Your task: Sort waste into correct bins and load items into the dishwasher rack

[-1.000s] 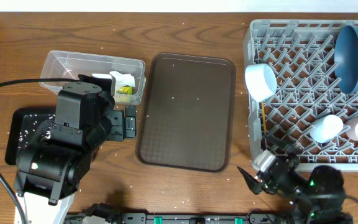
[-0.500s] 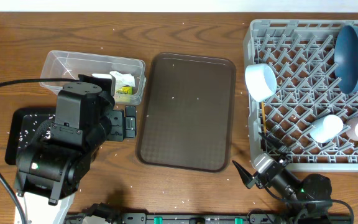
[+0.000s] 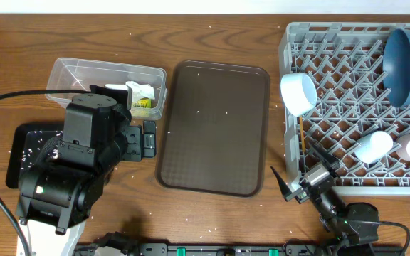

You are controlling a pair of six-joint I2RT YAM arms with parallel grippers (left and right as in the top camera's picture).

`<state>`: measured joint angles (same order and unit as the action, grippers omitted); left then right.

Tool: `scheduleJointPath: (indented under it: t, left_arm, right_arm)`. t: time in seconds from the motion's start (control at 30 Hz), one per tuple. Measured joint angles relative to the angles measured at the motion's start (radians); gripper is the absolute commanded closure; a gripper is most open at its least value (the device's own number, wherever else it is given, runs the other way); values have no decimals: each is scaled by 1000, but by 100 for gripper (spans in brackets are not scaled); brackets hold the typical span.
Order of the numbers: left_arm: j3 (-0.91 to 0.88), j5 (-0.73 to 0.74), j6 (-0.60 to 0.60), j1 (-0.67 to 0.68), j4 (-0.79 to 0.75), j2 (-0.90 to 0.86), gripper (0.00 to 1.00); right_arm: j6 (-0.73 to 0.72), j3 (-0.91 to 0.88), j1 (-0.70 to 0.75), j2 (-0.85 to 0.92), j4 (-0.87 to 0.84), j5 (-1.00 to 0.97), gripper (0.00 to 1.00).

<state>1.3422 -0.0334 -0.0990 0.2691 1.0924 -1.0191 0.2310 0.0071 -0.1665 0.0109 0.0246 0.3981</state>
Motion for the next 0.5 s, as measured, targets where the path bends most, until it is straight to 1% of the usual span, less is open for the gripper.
scheduleJointPath:
  t: [0.5]
  left_arm:
    - [0,0,0,0,0,0,2]
  right_arm:
    - [-17,0,0,0,15,-18,1]
